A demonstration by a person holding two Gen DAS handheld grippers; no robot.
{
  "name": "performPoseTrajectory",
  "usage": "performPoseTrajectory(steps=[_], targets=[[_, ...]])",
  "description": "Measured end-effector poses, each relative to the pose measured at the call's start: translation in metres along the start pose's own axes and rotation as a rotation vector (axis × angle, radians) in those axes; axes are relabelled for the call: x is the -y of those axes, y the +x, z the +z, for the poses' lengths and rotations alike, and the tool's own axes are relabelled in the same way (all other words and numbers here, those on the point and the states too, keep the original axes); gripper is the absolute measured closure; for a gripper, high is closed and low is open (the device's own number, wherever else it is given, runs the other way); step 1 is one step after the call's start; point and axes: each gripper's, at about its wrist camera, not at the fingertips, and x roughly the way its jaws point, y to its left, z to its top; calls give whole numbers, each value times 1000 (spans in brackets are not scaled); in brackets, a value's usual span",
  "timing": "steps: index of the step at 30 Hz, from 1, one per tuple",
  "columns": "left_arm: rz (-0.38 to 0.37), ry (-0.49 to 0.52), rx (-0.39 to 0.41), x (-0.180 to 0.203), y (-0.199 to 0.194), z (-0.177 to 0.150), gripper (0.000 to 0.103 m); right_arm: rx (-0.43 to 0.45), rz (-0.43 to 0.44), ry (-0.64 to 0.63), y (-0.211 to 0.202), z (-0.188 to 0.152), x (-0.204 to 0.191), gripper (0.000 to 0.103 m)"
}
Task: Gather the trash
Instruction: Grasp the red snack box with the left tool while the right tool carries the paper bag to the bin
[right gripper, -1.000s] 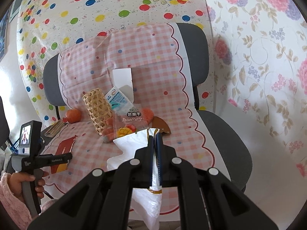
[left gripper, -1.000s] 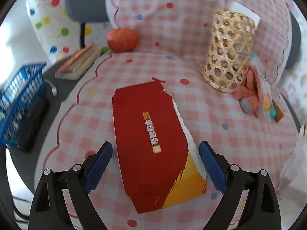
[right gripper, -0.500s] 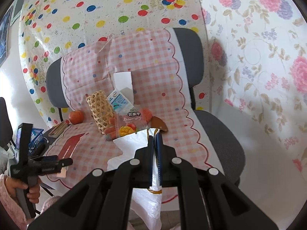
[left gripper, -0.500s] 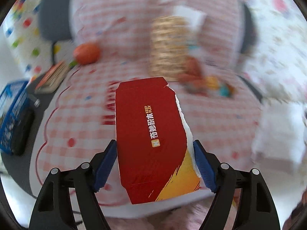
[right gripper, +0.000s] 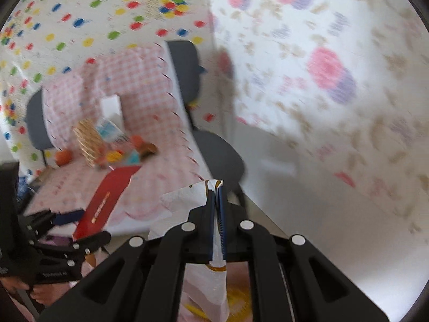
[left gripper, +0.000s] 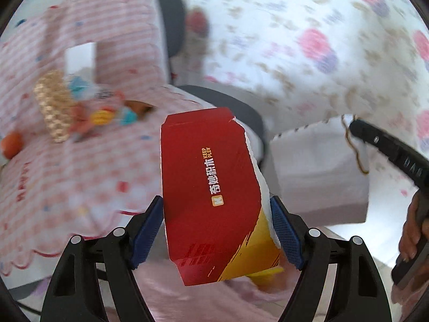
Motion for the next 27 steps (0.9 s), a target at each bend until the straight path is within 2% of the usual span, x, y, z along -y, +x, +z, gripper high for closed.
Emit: performPoseTrajectory(steps=[3, 6, 10, 14, 21, 25, 27], targets=[[-61, 50, -27, 29, 13, -8, 25, -56, -68, 13, -3, -29, 15, 99], [-92, 97, -43, 49, 25, -14, 25, -103, -105, 49, -2, -55, 30, 99], [-117, 146, -63, 72, 39, -24, 24, -114, -150, 92, -4, -78, 45, 99], [-131, 171, -88, 85, 53, -29, 23, -119, -160, 113, 1, -88, 54, 99], [-126, 134, -143, 82, 74, -27, 19, -156, -136, 140, 25, -96, 60, 98], [-114, 103, -143, 71, 75, -26, 19, -185, -126, 149, 36, -98, 60, 89], [-105, 89, -129, 65, 70, -23, 19, -191, -120, 147, 36, -97, 58, 88]])
